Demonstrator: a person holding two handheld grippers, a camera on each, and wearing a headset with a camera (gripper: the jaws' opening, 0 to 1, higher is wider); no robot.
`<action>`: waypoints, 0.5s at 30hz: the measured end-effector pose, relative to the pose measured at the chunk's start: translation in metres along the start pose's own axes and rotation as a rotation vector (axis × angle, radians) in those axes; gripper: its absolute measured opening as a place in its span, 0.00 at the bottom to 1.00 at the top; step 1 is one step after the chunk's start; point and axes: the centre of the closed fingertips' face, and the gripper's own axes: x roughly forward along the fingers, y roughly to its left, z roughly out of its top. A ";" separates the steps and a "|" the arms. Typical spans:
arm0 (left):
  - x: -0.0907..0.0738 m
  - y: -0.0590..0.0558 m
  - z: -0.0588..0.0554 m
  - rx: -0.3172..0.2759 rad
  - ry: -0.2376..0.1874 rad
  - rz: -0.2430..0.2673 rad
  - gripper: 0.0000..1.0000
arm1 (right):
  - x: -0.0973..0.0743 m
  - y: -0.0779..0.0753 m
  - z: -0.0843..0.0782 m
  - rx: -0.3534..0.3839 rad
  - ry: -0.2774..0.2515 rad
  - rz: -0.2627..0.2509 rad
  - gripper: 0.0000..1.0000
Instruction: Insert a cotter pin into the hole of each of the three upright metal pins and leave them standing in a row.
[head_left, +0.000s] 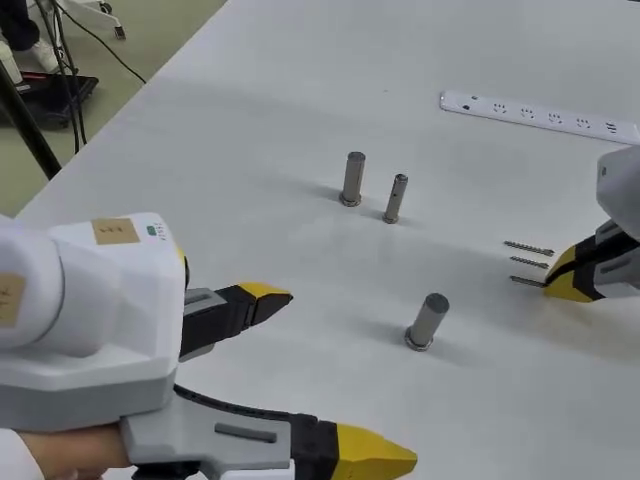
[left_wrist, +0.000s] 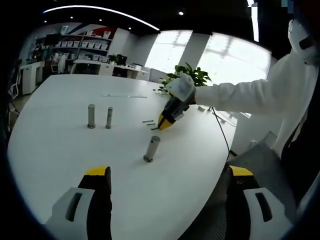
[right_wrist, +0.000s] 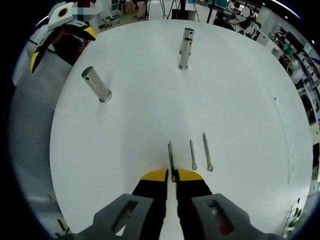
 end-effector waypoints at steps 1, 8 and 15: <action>0.000 0.000 0.000 0.001 0.000 -0.001 0.95 | 0.000 0.000 0.000 -0.001 0.000 0.000 0.00; 0.001 -0.001 0.002 0.005 -0.004 -0.006 0.94 | 0.002 -0.004 0.000 -0.042 0.030 -0.021 0.00; 0.003 0.001 0.003 0.004 -0.012 -0.004 0.93 | 0.002 -0.002 0.000 -0.057 0.012 0.011 0.00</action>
